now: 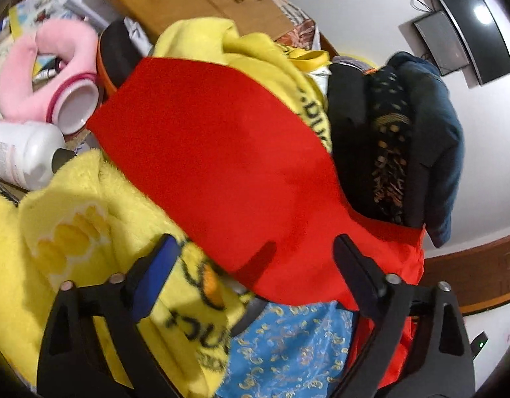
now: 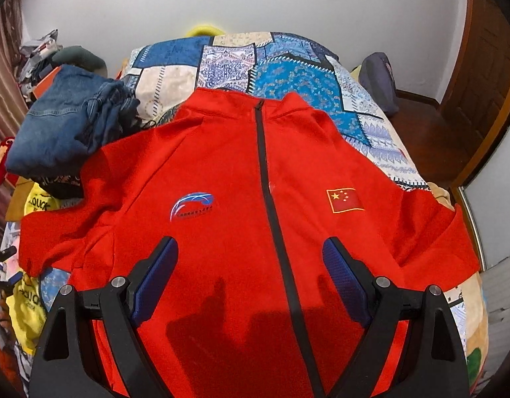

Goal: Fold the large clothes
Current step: 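Grasp the red jacket's sleeve with the left tool and lift it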

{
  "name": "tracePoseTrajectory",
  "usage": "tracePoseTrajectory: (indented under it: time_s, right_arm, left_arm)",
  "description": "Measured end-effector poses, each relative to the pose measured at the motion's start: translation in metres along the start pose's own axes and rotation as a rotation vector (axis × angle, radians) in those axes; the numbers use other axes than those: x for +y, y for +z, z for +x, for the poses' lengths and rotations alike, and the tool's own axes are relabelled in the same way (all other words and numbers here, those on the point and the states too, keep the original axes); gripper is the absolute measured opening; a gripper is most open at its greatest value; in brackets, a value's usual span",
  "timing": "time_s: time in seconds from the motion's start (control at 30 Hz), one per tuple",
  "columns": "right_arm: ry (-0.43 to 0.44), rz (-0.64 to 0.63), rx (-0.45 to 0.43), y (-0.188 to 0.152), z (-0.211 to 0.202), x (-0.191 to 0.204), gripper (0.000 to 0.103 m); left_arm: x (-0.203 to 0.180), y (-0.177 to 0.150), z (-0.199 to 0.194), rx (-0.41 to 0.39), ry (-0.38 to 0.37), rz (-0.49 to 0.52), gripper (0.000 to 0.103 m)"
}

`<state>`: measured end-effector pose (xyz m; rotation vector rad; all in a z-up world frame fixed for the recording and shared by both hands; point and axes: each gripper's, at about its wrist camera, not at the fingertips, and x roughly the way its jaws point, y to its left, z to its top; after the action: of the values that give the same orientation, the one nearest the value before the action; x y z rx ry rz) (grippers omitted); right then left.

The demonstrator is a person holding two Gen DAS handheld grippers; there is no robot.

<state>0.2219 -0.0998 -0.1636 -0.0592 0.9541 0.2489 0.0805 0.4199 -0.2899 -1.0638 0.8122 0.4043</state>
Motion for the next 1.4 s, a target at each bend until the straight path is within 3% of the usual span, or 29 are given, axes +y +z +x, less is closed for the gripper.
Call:
tracePoseTrajectory:
  time_s: [0.13, 0.37, 0.47, 0.5, 0.57, 0.6, 0.67, 0.7, 0.83, 1.07, 1.23, 1.4]
  right_arm:
    - [-0.011, -0.008, 0.016, 0.003, 0.008, 0.003, 0.087]
    - [-0.027, -0.005, 0.027, 0.002, 0.011, 0.001, 0.087]
    - [-0.030, 0.001, 0.030, 0.002, 0.010, -0.001, 0.087]
    - [-0.030, 0.003, 0.029, 0.002, 0.009, -0.001, 0.087]
    - [-0.030, 0.004, 0.021, 0.002, 0.006, -0.002, 0.087]
    - [-0.030, 0.003, 0.016, 0.002, 0.005, -0.003, 0.087]
    - [-0.030, 0.001, 0.005, 0.002, 0.001, -0.004, 0.087]
    - [-0.028, 0.002, -0.001, 0.002, -0.001, -0.005, 0.087]
    - [-0.016, 0.013, -0.018, 0.002, -0.007, -0.013, 0.087]
    - [0.006, 0.046, -0.050, 0.002, -0.018, -0.032, 0.087]
    - [0.019, 0.060, -0.073, 0.003, -0.025, -0.046, 0.087]
    - [0.030, 0.081, -0.099, 0.003, -0.033, -0.062, 0.087]
  left_arm:
    - [0.014, 0.015, 0.013, -0.029, -0.030, -0.030, 0.080]
    - [0.013, 0.027, 0.027, -0.105, 0.047, 0.025, 0.063]
    - [-0.004, 0.022, 0.020, -0.144, 0.126, 0.101, 0.041]
    - [-0.010, 0.020, 0.016, -0.154, 0.147, 0.128, 0.029]
    - [-0.027, 0.019, 0.008, -0.180, 0.226, 0.186, 0.021]
    - [-0.033, 0.019, 0.005, -0.190, 0.252, 0.210, 0.011]
    - [-0.048, 0.017, -0.006, -0.220, 0.281, 0.256, 0.008]
    - [-0.055, 0.016, -0.013, -0.237, 0.274, 0.270, 0.004]
    - [-0.099, 0.009, -0.051, -0.344, 0.212, 0.352, 0.004]
    - [-0.209, -0.017, -0.119, -0.527, 0.053, 0.556, 0.004]
    - [-0.285, -0.035, -0.141, -0.573, -0.064, 0.673, 0.004]
    - [-0.358, -0.060, -0.128, -0.553, -0.119, 0.780, 0.004]
